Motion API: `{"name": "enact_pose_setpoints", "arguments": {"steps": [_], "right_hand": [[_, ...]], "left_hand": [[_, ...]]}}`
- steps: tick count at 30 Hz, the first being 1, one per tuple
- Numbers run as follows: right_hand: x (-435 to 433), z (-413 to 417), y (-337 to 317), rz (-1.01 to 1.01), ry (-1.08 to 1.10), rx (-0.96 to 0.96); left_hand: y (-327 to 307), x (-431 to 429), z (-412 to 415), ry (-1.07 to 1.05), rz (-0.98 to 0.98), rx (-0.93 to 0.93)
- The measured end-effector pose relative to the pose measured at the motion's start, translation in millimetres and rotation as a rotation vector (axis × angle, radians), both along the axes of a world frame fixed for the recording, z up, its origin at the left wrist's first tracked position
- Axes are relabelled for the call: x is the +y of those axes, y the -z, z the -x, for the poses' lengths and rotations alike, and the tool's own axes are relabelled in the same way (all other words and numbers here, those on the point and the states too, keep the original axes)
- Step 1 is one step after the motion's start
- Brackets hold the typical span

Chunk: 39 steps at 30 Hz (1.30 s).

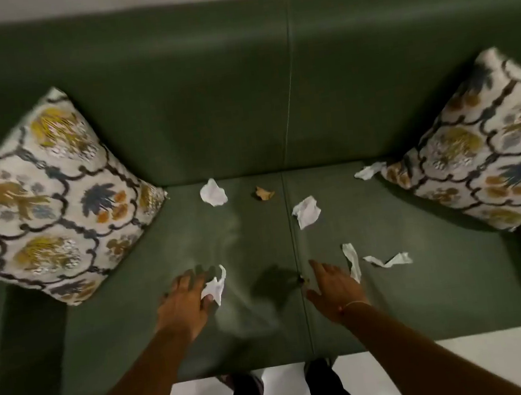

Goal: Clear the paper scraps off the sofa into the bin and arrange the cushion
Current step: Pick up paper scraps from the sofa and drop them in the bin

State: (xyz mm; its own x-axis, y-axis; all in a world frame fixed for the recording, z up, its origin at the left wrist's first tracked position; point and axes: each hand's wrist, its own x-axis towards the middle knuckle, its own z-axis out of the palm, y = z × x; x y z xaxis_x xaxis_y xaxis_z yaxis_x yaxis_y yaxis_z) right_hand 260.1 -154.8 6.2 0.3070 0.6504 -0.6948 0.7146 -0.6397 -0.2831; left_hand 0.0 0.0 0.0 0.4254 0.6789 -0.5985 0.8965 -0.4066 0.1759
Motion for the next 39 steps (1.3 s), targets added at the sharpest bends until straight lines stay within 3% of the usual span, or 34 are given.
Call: {"name": "enact_pose_setpoints", "arguments": {"steps": [5,9,13,18,21,27,32,39], "right_hand": [[-4,6,90,-0.059,0.06,-0.027],[-16,11,136,-0.195,0.052,-0.099],[-22,10,153,-0.353,0.055,-0.217],[-26,-1,148,-0.433,0.205,-0.168],[-39,-20,135,-0.51,0.364,-0.156],[-67,-60,127,-0.542,0.645,-0.324],[-65,-68,149,-0.503,0.671,-0.289],[-68,-73,172,-0.49,0.512,-0.22]], "left_hand": [[84,-16,-3,-0.188,-0.035,-0.033],[128,-30,-5,-0.126,-0.204,-0.089],[141,-30,-9,-0.181,-0.308,-0.102],[132,-26,-40,-0.25,-0.285,-0.167],[115,-22,-93,-0.182,-0.26,-0.337],[97,-14,-231,0.045,-0.25,-0.485],[125,2,-298,0.099,-0.18,-0.357],[142,-1,-296,0.242,-0.201,-0.269]]}}
